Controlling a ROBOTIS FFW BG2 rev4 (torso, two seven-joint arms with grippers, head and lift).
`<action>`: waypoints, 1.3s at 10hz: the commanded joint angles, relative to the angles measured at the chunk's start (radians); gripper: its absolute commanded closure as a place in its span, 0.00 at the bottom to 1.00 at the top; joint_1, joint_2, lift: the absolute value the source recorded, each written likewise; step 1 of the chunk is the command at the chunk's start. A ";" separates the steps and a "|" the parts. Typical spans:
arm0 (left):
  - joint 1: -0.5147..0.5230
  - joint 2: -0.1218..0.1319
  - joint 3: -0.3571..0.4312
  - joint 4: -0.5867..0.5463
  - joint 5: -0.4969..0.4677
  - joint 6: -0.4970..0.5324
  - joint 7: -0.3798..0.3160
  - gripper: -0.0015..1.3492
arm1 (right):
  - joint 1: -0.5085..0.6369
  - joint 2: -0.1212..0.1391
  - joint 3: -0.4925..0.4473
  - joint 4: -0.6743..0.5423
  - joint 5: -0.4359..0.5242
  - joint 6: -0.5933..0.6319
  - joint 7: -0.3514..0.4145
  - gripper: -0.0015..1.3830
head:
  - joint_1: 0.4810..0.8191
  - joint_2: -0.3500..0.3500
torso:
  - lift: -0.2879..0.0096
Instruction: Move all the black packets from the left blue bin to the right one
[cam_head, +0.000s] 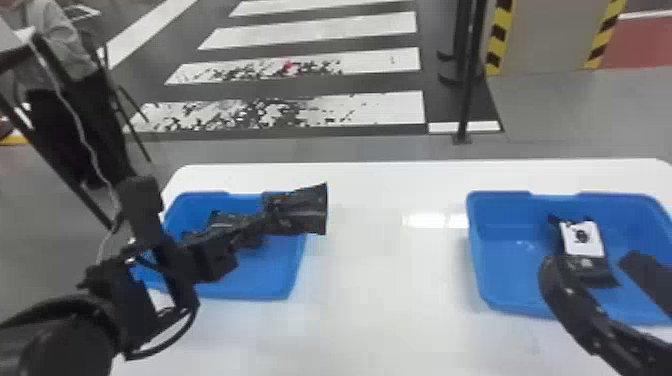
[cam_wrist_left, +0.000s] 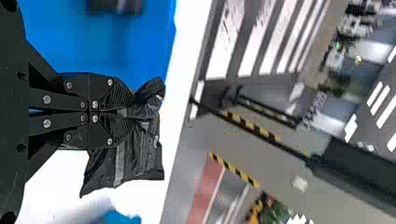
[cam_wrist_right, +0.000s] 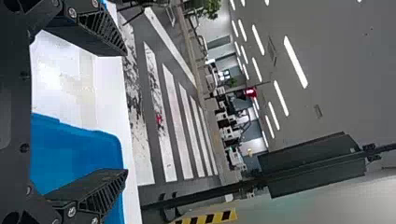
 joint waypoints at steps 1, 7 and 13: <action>0.023 -0.001 -0.057 -0.029 0.090 -0.059 -0.011 0.89 | -0.039 -0.006 0.012 0.010 -0.028 0.051 0.036 0.10 | 0.63 0.71 | 0.45; 0.011 -0.001 -0.254 -0.049 0.198 -0.083 -0.032 0.89 | -0.174 -0.029 0.075 0.079 -0.110 0.152 0.150 0.10 | 0.63 0.54 | 0.45; 0.003 -0.004 -0.330 -0.049 0.242 -0.059 -0.040 0.89 | -0.272 -0.041 0.113 0.150 -0.138 0.164 0.175 0.60 | 0.63 0.49 | 0.45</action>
